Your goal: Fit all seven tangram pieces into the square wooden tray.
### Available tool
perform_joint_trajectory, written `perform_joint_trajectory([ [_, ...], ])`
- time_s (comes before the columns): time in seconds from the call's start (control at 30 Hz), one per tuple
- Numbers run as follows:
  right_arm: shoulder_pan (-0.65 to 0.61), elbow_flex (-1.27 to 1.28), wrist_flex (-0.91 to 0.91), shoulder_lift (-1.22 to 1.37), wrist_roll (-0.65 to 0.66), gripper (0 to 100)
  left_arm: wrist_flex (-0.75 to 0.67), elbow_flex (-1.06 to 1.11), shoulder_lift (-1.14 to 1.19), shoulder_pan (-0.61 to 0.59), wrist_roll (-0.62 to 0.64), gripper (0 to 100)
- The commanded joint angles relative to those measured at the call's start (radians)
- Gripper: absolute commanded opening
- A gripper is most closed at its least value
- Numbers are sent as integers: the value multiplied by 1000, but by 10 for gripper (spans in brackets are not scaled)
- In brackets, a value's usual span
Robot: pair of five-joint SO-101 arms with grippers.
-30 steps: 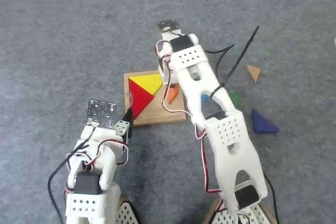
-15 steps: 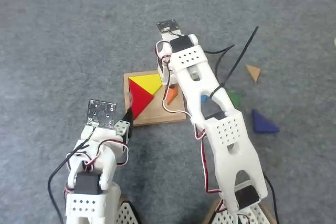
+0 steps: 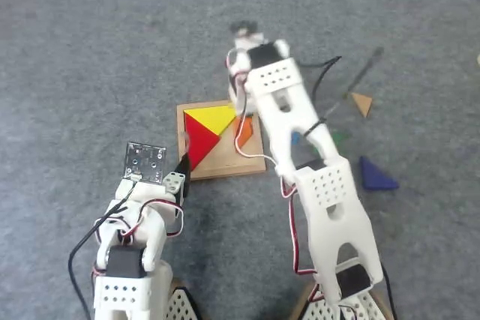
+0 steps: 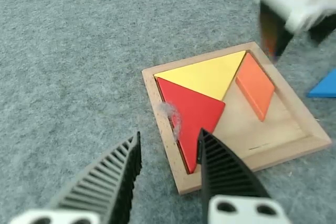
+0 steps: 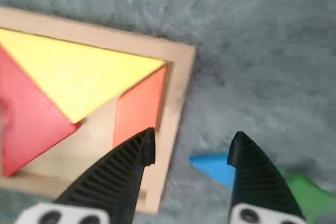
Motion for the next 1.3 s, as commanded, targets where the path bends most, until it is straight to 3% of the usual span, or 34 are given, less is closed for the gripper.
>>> perform_joint_trajectory([
  [0.0,18,-115,65,-171,78,231,3,-5,-12,-2,2,173],
  [0.13,137,-11,61,-266,114,231,5,-5,-12,-2,2,173],
  [0.4,409,293,59,-372,359,231,3,-5,-14,2,2,173],
  [0.9,426,655,-122,-384,508,233,3,-5,-11,2,2,173],
  [1.03,472,658,-275,-383,534,234,5,-5,-11,3,2,173],
  [1.27,535,657,-496,-334,772,235,8,-5,-11,5,2,173],
])
